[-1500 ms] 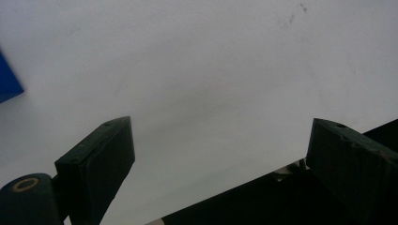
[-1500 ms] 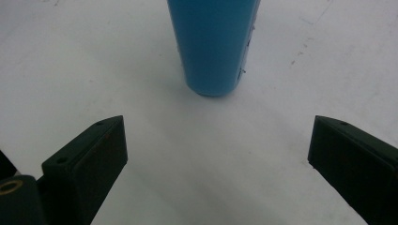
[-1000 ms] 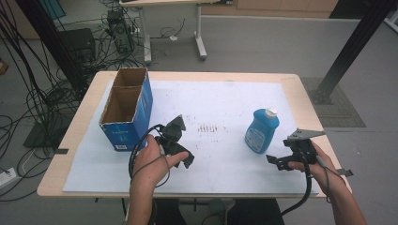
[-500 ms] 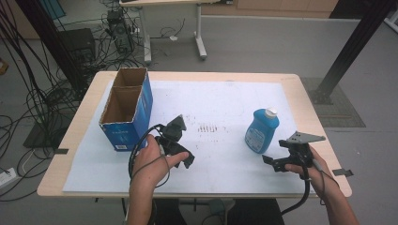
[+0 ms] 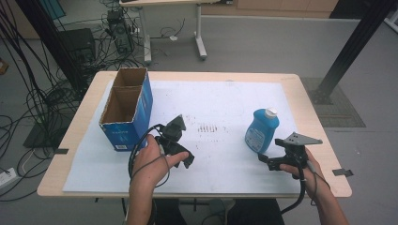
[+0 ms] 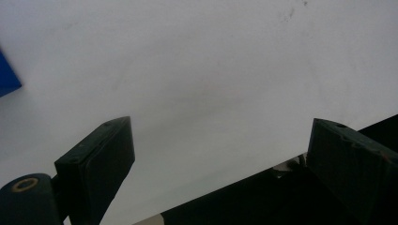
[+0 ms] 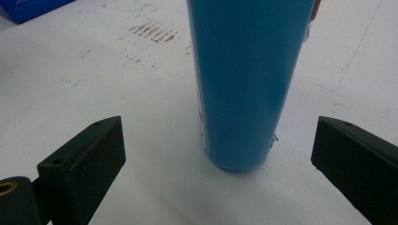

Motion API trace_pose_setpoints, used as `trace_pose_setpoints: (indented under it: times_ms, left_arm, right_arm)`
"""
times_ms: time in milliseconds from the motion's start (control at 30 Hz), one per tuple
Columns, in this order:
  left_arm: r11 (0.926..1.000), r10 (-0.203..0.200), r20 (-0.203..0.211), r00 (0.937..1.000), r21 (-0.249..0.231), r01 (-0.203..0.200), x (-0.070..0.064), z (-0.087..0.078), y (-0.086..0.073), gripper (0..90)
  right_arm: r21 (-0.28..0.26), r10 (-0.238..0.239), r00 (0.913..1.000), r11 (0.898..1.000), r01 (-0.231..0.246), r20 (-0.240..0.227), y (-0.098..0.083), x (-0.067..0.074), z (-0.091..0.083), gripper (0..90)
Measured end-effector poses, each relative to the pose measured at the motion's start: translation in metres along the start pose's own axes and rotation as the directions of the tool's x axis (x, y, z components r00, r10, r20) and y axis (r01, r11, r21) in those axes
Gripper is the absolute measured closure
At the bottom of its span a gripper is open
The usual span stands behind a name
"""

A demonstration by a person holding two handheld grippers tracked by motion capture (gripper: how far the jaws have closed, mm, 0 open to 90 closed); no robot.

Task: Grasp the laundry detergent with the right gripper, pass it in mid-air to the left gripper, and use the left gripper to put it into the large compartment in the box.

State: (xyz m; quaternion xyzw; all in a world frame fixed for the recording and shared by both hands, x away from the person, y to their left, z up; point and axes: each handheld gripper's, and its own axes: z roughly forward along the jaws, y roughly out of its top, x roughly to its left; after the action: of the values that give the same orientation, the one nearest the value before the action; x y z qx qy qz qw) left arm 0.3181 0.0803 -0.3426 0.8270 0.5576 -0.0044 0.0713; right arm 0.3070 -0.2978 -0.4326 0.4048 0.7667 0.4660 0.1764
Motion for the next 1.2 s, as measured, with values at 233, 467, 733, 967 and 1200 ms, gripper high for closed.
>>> trace_pose_setpoints:
  times_ms: [233,467,733,967,1200]
  left_arm:
    - [1.0,-0.002,-0.001,1.0,0.002,0.002,0.001,0.0,-0.001,8.5]
    - [1.0,-0.007,0.001,1.0,0.001,0.007,0.001,0.0,0.0,8.5]
    - [0.9999,-0.007,0.002,1.0,0.007,0.007,0.001,0.0,-0.001,8.5]
    - [1.0,0.003,0.015,0.9999,0.0,-0.003,-0.001,-0.002,0.0,8.5]
    - [1.0,0.005,0.016,0.9999,0.002,-0.005,0.0,-0.003,0.001,8.5]
  right_arm:
    - [-0.025,0.017,0.9999,1.0,-0.017,-0.001,-0.002,0.0,0.005,2.9]
    - [-0.068,0.035,0.9994,0.997,-0.035,0.003,-0.004,-0.001,0.012,2.8]
    - [-0.129,0.042,0.9991,0.991,-0.04,0.011,-0.002,-0.003,0.019,2.8]
    - [-0.162,0.039,0.999,0.986,-0.035,0.023,-0.001,-0.005,0.026,3.1]
    - [-0.195,0.043,0.9988,0.98,-0.038,0.024,-0.001,-0.007,0.03,3.2]
